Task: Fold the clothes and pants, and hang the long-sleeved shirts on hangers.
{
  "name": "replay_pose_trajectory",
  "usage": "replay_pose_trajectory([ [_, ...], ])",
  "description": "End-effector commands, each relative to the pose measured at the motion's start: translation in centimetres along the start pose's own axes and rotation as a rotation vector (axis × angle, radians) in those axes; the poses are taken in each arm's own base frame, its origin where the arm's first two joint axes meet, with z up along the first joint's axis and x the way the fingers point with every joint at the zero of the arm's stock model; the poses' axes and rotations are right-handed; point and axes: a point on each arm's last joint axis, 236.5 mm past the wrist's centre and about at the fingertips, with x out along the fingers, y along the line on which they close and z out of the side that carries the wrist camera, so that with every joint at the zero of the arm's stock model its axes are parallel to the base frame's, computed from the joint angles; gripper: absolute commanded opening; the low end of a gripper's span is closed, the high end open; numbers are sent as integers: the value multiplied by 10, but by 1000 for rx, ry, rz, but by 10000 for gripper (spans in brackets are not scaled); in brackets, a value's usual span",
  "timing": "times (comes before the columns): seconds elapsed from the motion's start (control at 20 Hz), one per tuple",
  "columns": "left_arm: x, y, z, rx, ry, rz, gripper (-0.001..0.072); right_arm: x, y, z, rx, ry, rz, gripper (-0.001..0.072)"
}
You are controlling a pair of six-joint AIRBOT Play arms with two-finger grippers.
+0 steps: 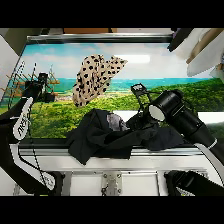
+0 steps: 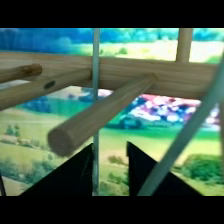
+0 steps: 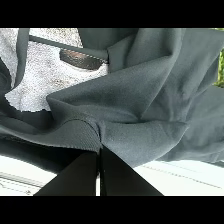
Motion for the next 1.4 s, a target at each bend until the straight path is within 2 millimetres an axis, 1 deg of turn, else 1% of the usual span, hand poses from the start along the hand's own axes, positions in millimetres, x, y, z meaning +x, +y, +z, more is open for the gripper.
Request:
replay_pose_trajectory([
  [0.0,-1,1,-2,-4,8,1,52,0,0,0,0,0,0,19],
  [0.05,-1,1,-3,-4,11,1,12,0,0,0,0,0,0,19],
  [0.25,-3,3,-5,-5,23,5,11,0,0,0,0,0,0,19],
  [0.3,-8,5,-3,-8,13,8,11,0,0,0,0,0,0,19],
  [0.4,-25,14,7,-23,-29,16,11,0,0,0,0,0,0,19],
  [0.55,-67,32,22,-52,-110,31,11,0,0,0,0,0,0,19],
  [0.65,-101,39,30,-56,-165,37,11,0,0,0,0,0,0,19],
  [0.75,-134,39,32,-31,-199,42,11,0,0,0,0,0,0,19],
  [0.9,-184,28,35,16,-259,39,11,0,0,0,0,0,0,19],
  [0.95,-201,23,35,43,-279,36,11,0,0,0,0,0,0,19],
  [1.0,-218,13,32,107,-294,16,12,0,0,0,0,0,0,19],
  [1.05,-233,-3,28,205,-308,-36,11,0,0,0,0,0,0,19],
  [1.1,-248,-25,19,330,-319,-118,11,0,0,0,0,0,0,19],
  [1.2,-283,-75,-12,600,-350,-351,11,0,0,0,0,0,0,19],
  [1.25,-303,-97,-33,720,-366,-480,12,0,0,0,0,0,0,19],
  [1.3,-320,-111,-54,823,-375,-596,11,0,0,0,0,0,0,19],
  [1.35,-337,-122,-78,910,-371,-714,11,0,0,0,0,0,0,19],
])
